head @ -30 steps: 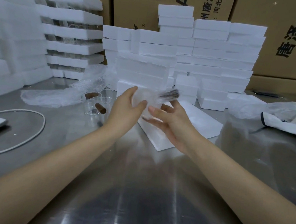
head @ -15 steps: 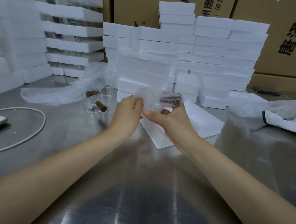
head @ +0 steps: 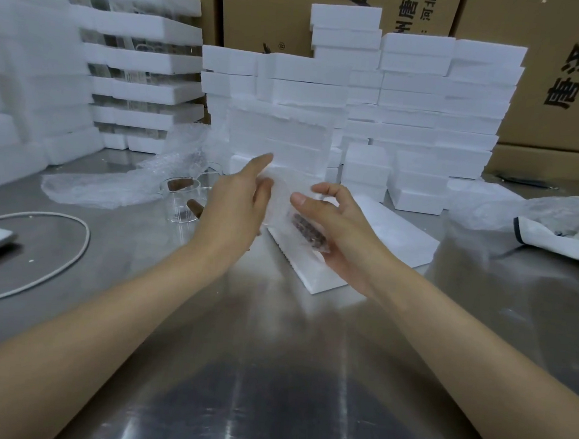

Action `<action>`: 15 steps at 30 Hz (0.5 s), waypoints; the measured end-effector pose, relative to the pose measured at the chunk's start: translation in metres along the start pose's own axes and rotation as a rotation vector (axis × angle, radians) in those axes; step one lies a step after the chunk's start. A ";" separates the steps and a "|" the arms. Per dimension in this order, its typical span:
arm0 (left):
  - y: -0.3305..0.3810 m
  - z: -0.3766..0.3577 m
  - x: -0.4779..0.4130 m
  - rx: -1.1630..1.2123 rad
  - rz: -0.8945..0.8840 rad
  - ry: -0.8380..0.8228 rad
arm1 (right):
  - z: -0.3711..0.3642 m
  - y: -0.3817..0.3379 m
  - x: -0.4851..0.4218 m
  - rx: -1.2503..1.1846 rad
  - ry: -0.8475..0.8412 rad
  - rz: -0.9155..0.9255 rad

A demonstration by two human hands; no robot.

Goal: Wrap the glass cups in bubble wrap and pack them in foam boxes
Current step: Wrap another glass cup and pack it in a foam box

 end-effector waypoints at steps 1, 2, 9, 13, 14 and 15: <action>0.010 0.007 0.002 -0.077 -0.069 0.034 | 0.001 0.001 0.000 0.040 0.003 0.006; 0.020 0.012 0.003 -0.132 -0.138 0.072 | 0.001 0.001 0.001 0.057 0.001 0.015; 0.010 -0.003 0.001 0.173 0.035 -0.054 | 0.005 -0.003 -0.001 -0.386 0.012 0.011; 0.011 -0.015 0.005 0.075 -0.025 -0.146 | -0.001 -0.001 0.000 -0.378 -0.023 -0.004; 0.011 -0.014 0.004 0.034 -0.034 -0.128 | -0.001 0.000 0.000 -0.393 -0.021 -0.006; 0.011 -0.014 0.003 0.016 -0.030 -0.112 | -0.001 -0.001 0.000 -0.404 -0.026 -0.012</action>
Point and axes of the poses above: each hand's wrist, its own x-axis away from the middle knuckle, its own z-axis out of the back of the hand, y = z × x, the point moved 9 cm from there along -x, towards the middle knuckle, and after that the axes turned 5 degrees about -x, right-handed, at the moved point
